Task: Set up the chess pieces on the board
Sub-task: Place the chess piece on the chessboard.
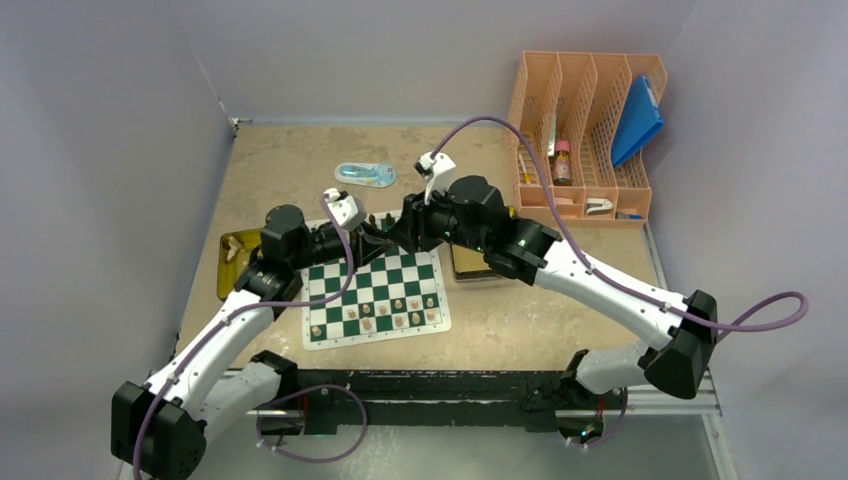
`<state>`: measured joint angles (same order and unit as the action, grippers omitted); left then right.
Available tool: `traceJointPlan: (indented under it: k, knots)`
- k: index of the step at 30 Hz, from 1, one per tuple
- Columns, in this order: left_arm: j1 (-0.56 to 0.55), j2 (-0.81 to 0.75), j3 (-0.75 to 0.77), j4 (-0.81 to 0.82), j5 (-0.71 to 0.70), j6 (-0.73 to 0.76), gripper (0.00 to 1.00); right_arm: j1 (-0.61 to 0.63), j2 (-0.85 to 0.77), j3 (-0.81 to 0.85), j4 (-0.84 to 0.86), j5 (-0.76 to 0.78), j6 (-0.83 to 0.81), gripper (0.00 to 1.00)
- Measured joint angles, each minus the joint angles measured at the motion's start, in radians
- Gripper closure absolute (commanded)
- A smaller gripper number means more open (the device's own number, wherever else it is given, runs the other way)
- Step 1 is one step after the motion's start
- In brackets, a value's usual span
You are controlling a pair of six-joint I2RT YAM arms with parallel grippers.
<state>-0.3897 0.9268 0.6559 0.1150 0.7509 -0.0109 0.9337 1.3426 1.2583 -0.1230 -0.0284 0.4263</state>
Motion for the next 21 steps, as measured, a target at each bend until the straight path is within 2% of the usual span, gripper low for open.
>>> traceJointPlan:
  k: [5, 9, 14, 17, 19, 21]
  knots:
    - [-0.004, -0.006, 0.000, 0.000, 0.032, 0.028, 1.00, -0.001, 0.032, 0.030, -0.038, 0.000, 0.000, 0.57]
    - [-0.004, -0.006, 0.000, 0.000, 0.056, 0.040, 1.00, -0.004, 0.032, 0.030, -0.055, 0.010, 0.000, 0.65]
    - [-0.005, -0.006, 0.000, -0.001, 0.069, 0.053, 0.99, -0.005, 0.032, 0.030, -0.058, 0.008, -0.002, 0.83]
    - [-0.005, -0.006, 0.000, -0.003, 0.070, 0.053, 0.94, -0.005, 0.030, 0.029, -0.056, 0.007, -0.008, 0.88]
    - [-0.005, -0.006, 0.000, -0.001, 0.065, 0.051, 0.83, -0.005, 0.023, 0.018, -0.044, 0.006, -0.010, 0.89]
    - [-0.006, -0.006, 0.000, -0.003, 0.063, 0.048, 0.76, -0.005, 0.004, -0.013, -0.019, 0.006, -0.010, 0.90]
